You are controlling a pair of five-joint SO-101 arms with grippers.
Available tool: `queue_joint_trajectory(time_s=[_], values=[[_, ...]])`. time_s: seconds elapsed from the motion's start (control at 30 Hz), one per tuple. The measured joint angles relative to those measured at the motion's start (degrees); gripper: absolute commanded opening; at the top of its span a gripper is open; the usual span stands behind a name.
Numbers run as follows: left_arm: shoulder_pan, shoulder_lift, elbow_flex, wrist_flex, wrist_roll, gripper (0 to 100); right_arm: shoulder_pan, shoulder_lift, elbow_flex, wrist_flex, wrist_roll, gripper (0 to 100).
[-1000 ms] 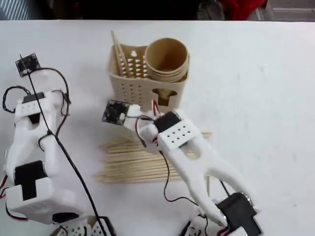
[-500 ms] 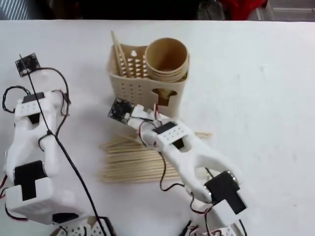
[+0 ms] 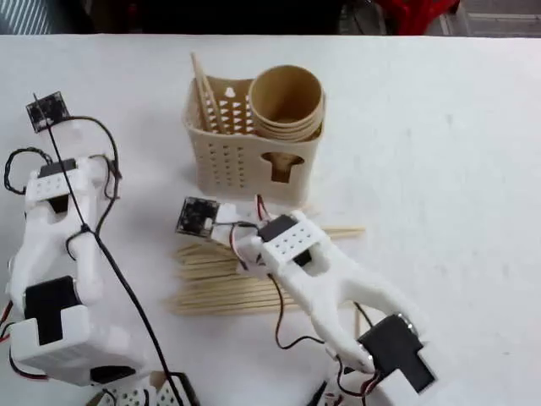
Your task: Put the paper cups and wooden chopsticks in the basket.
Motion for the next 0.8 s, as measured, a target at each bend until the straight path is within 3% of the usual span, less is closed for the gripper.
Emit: queue_joint_trajectory(time_s=[0.23, 0.43, 0.7, 0.8], values=[[0.00, 0.00, 0.00, 0.00, 0.00, 13, 5.19, 0.00, -2.37, 0.00, 0.26, 21.7], [0.00, 0.00, 0.00, 0.00, 0.00, 13, 8.09, 0.00, -3.52, -0.18, 5.98, 20.8], [0.00, 0.00, 0.00, 0.00, 0.00, 13, 8.79, 10.02, -6.33, -4.48, 8.18, 20.3], [0.00, 0.00, 0.00, 0.00, 0.00, 13, 8.79, 12.31, -9.14, -2.90, 8.97, 9.4]])
